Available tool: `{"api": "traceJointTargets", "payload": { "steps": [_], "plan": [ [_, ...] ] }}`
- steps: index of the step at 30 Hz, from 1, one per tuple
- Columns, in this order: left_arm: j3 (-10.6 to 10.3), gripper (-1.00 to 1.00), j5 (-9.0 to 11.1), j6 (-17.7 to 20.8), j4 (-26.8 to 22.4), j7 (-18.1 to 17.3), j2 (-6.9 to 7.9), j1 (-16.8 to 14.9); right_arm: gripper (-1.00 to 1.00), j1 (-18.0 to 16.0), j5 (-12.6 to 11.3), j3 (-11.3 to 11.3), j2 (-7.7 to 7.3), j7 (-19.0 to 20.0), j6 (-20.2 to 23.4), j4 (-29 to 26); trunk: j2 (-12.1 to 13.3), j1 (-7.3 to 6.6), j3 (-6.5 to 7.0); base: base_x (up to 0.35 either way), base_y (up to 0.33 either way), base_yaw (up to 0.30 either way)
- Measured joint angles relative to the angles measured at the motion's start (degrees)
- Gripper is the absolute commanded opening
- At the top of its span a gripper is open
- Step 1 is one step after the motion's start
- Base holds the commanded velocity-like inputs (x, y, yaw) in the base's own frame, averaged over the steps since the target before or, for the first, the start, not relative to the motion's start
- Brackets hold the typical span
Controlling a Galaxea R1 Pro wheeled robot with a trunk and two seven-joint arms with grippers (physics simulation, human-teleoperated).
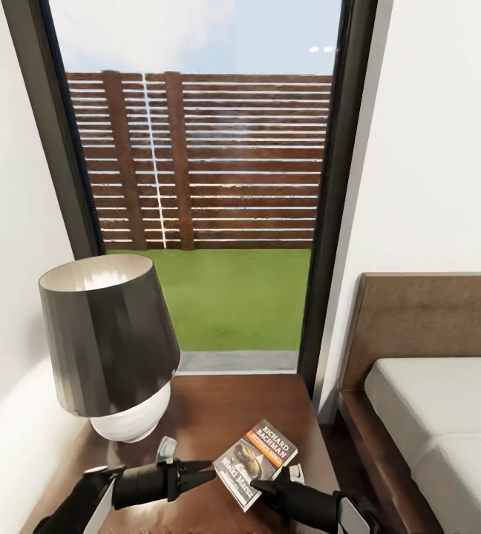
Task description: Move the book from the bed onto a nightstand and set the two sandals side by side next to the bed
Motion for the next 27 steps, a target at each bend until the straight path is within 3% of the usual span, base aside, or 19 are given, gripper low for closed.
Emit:
{"api": "traceJointTargets", "payload": {
  "steps": [27],
  "plan": [
    [0.0, 1.0, 0.0, 0.0, 0.0, 0.1, -0.03, 0.0, -1.0, 0.0, -0.1, 0.0, 0.0, 0.0, 0.1, 0.0, -1.2, 0.66, -0.54, 0.0, 0.0, 0.0]
  ]
}}
